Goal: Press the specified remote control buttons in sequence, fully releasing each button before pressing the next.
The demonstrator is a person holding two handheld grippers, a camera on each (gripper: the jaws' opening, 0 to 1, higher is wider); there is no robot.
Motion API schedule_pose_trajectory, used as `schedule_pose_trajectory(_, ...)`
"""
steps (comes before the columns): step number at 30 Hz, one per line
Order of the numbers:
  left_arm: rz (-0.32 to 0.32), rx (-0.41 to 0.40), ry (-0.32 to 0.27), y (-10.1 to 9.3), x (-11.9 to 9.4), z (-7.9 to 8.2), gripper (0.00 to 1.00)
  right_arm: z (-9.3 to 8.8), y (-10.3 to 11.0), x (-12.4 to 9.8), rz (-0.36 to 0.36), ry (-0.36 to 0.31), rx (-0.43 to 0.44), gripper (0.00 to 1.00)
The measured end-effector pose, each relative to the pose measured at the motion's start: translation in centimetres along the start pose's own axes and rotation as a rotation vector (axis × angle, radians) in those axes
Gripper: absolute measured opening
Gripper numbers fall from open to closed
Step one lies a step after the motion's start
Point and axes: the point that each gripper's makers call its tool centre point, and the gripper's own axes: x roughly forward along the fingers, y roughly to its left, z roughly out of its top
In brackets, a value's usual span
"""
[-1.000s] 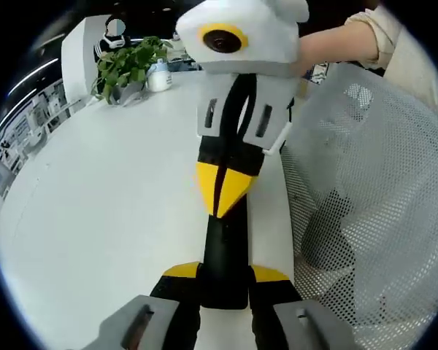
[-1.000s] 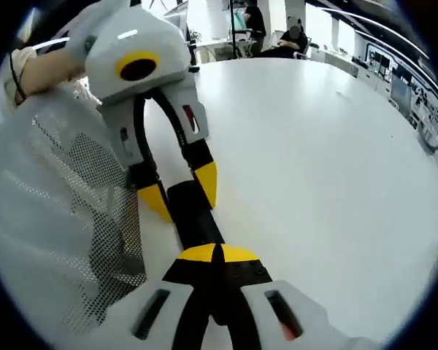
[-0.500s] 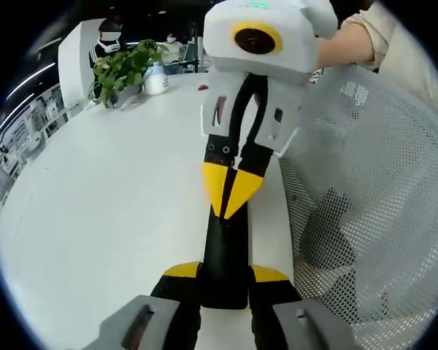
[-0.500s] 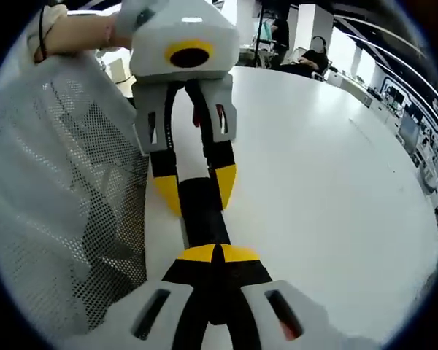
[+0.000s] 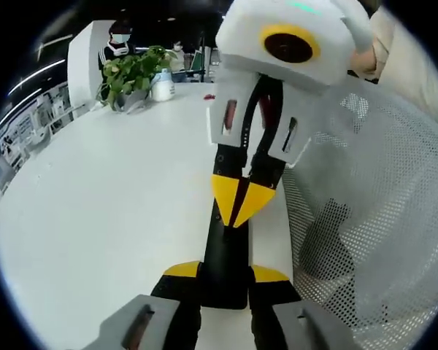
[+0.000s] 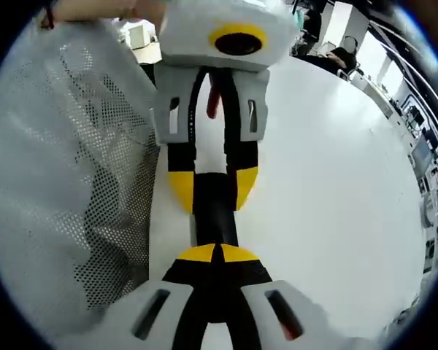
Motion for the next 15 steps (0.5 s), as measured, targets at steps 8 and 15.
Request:
schedule_pose_trajectory(8,-0.001,-0.005,-0.030,-0.01,0.02,0.12,0.24,-0.03,0.03,0.23,0.031,0.102,0.031,0.00)
schedule_pose_trajectory(15,-0.004,-0.024,-0.049,0.01,0.01,0.14,0.24,-0.34,-0.04,0.09,0.032,0.096,0.098,0.00)
